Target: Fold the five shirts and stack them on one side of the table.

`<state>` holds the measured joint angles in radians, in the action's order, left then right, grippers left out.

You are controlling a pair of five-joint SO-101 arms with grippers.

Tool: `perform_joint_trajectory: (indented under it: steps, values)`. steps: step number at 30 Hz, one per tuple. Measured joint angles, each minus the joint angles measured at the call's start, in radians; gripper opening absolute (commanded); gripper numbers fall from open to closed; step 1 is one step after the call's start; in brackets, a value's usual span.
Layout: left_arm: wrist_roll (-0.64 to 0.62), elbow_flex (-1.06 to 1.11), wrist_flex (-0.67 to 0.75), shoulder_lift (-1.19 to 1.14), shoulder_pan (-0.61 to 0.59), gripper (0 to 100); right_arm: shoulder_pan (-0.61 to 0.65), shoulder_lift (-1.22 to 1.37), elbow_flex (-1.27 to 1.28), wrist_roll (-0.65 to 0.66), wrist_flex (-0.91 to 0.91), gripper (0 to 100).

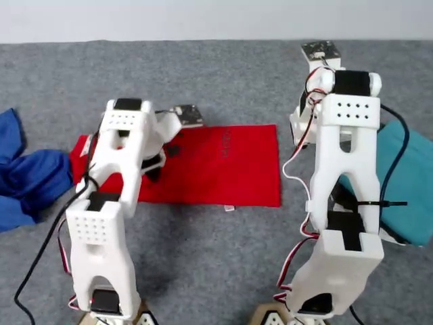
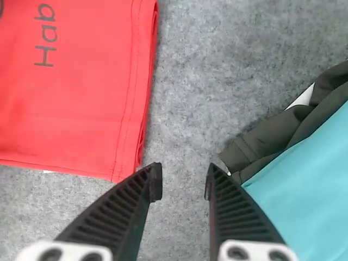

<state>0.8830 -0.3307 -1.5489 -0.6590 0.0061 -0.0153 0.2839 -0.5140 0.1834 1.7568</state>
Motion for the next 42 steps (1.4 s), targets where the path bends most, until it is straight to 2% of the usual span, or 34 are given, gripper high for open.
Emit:
perform_joint_trajectory:
  steps: [11,17,22,26,29,35,42]
  values:
    - [-0.008,-0.071,-0.172,0.144,-0.018,11,0.0,0.0,0.0,0.0,0.0,14.3]
    - [-0.026,-0.015,-0.175,0.322,-0.15,11,0.002,0.0,0.031,0.0,0.0,14.4]
    - [-0.178,0.092,-0.175,0.526,-0.279,11,0.052,0.0,0.144,-0.018,0.0,15.5]
    - [-0.336,0.186,-0.175,0.675,-0.393,11,0.074,0.005,0.164,-0.087,-0.009,23.8]
    - [-0.402,0.258,-0.178,0.766,-0.465,11,0.101,0.066,0.164,-0.15,-0.051,26.3]
    - [-0.443,0.344,-0.178,0.905,-0.598,11,0.195,0.181,0.166,-0.295,-0.153,27.8]
    - [-0.446,0.358,-0.18,0.965,-0.717,11,0.292,0.23,0.167,-0.331,-0.316,29.1]
